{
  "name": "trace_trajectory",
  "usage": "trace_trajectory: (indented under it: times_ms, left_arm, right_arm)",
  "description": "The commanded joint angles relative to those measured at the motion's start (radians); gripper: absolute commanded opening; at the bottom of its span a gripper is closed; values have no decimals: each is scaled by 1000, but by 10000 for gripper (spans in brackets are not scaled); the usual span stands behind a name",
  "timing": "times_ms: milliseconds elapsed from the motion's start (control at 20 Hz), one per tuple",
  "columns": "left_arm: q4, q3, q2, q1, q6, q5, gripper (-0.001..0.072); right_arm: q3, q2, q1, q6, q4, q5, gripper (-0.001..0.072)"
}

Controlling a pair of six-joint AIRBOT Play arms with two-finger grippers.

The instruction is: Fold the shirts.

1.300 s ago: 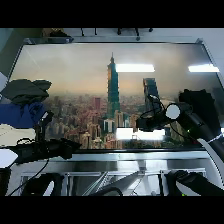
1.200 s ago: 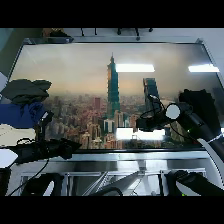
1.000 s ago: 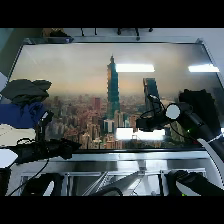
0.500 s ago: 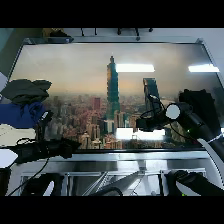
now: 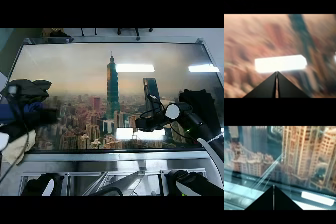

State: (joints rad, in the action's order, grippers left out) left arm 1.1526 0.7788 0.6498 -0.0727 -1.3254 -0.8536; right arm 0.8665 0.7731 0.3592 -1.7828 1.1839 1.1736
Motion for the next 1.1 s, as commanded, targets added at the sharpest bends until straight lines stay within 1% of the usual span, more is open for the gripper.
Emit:
trace_trajectory:
  times_ms: [0,50,150,200,350,500,650,700,750,800,850,950,1050]
  left_arm:
    - [109,200,262,-219,124,252,704]
    - [108,252,360,-269,125,297,693]
    - [111,391,589,-342,179,317,693]
    - [112,460,698,-364,202,307,693]
    - [113,660,1004,-405,211,243,693]
    - [112,789,1209,-425,210,225,693]
    - [113,890,1325,-425,210,117,691]
    - [113,923,1348,-424,210,75,673]
    - [112,964,1365,-422,206,19,358]
    - [113,1005,1368,-422,211,-46,22]
    - [107,1053,1364,-422,193,-91,13]
    - [101,1172,1338,-407,129,-192,12]
    - [59,1294,1275,-375,116,-275,12]
  right_arm:
    - [0,3,1,0,-2,-41,17]
    - [0,3,1,0,-2,-53,17]
    - [0,3,0,0,5,-86,19]
    - [0,5,0,0,4,-108,19]
    - [0,12,0,0,4,-138,24]
    - [0,21,0,0,4,-138,25]
    - [0,25,0,0,3,-138,24]
    - [0,25,0,0,3,-138,25]
    - [0,25,0,0,-3,-138,24]
    - [0,25,0,0,-6,-138,24]
    - [0,25,0,0,-18,-138,24]
    - [0,25,1,0,-37,-138,24]
    - [0,25,1,0,-39,-138,23]
